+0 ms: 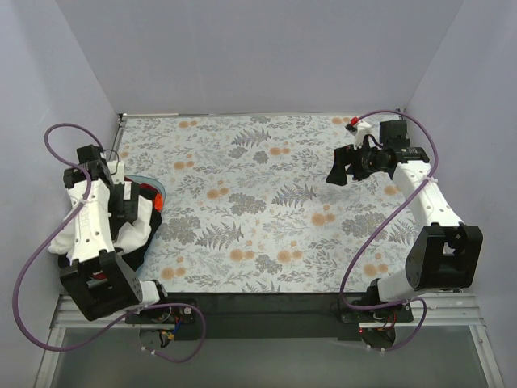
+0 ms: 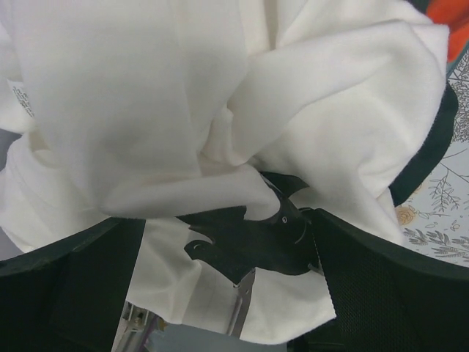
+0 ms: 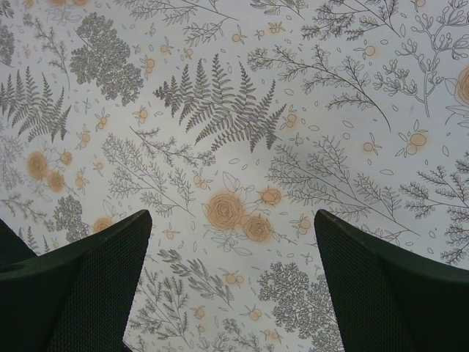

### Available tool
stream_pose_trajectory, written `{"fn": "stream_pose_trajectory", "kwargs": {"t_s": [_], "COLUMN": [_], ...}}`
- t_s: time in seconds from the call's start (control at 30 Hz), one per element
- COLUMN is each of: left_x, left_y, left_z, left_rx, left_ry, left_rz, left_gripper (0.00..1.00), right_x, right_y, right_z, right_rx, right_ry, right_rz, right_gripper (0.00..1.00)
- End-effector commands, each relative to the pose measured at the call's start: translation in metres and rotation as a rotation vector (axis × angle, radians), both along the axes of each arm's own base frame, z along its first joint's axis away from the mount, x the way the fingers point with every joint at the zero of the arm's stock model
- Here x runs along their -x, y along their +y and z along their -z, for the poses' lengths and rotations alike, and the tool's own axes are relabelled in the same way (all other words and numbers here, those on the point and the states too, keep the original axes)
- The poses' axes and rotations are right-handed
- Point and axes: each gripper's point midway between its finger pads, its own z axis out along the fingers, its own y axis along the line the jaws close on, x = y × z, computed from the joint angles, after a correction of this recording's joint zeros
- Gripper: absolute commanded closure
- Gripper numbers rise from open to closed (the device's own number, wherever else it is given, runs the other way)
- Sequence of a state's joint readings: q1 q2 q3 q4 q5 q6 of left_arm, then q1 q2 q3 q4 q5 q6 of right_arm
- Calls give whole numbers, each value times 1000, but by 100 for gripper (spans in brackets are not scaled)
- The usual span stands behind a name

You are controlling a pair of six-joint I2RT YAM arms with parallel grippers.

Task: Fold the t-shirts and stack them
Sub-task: Grab the tshirt from the pile

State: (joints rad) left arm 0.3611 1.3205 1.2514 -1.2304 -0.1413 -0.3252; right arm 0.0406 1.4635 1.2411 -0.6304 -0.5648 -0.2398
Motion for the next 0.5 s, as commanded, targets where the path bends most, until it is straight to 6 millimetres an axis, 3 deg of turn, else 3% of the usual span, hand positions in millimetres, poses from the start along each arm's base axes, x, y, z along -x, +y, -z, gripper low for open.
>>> {"fn": "stream_pose_trajectory", "kwargs": {"t_s": [0.0,0.1,0.2,0.3,0.33,0.4,0.47], "left_x": [-11,-13,-22,-33,-37,-44,-61], "left_y": [7,10,11,11,11,11,14], "left_z": [0,4,-2,-14,-17,-28,-61], "left_rx": [-21,-27,-16,-3,3,3,-16], "left_ry": [-48,-56,-93,-139,-150,-182,-285], "left_rz": [22,13,8,6,5,8,13], "left_gripper": [3,10,31,88,100,100,100], "right_x": [-6,-4,-5,-7,-7,-8,-8], "right_y": [3,2,2,1,1,0,0], "right_z": [-15,-13,-12,-11,-11,-11,-13], "right_rx": [-6,-4,1,2,3,7,8], "right_ry": [-43,-38,-40,-36,-34,-35,-44], "right_rz": [-19,-19,-18,-16,-15,-11,-10], "right_gripper": [2,2,2,3,3,4,4]}}
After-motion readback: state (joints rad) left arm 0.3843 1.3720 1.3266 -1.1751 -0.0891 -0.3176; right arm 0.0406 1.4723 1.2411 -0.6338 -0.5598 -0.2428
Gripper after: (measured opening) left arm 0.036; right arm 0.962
